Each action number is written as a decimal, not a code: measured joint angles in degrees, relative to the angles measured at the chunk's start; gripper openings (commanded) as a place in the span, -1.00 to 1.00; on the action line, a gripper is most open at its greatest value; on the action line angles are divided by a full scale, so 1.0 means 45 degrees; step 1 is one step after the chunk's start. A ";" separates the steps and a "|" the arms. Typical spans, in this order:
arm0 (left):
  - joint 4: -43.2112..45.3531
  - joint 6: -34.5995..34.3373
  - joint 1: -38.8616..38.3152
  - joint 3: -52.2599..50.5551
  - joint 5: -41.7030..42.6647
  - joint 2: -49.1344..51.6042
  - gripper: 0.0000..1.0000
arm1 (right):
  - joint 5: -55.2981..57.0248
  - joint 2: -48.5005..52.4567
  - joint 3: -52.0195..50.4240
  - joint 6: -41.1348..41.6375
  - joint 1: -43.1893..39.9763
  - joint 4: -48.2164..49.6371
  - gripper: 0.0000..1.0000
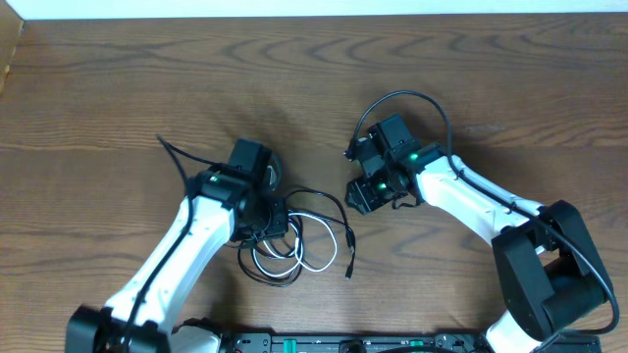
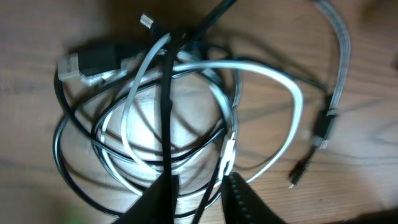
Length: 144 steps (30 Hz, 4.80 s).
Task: Untangle cables
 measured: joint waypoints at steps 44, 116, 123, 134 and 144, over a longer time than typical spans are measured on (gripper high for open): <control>0.0743 -0.0379 0.0029 -0.0010 -0.1919 0.3541 -0.21 | -0.1768 0.1953 0.0238 0.2623 0.2555 0.2438 -0.92; -0.1671 -0.1151 0.1438 -0.0112 -0.2297 0.0189 -0.28 | -0.4493 -0.4367 0.0209 -0.0981 0.1137 0.0102 0.47; -0.1574 -0.0029 0.2749 -0.0155 -0.1345 0.0189 -0.28 | -0.6261 -0.1122 0.0209 -0.0529 0.1715 0.2181 0.16; 0.1311 0.0952 0.3944 -0.2225 0.0962 0.0228 -0.30 | -0.7461 0.1802 0.0209 0.0719 0.2254 0.4425 0.13; 0.2890 0.1049 0.4172 -0.3079 0.1209 0.0228 -0.56 | -0.7533 0.2948 0.0209 0.1462 0.3050 0.5906 -0.08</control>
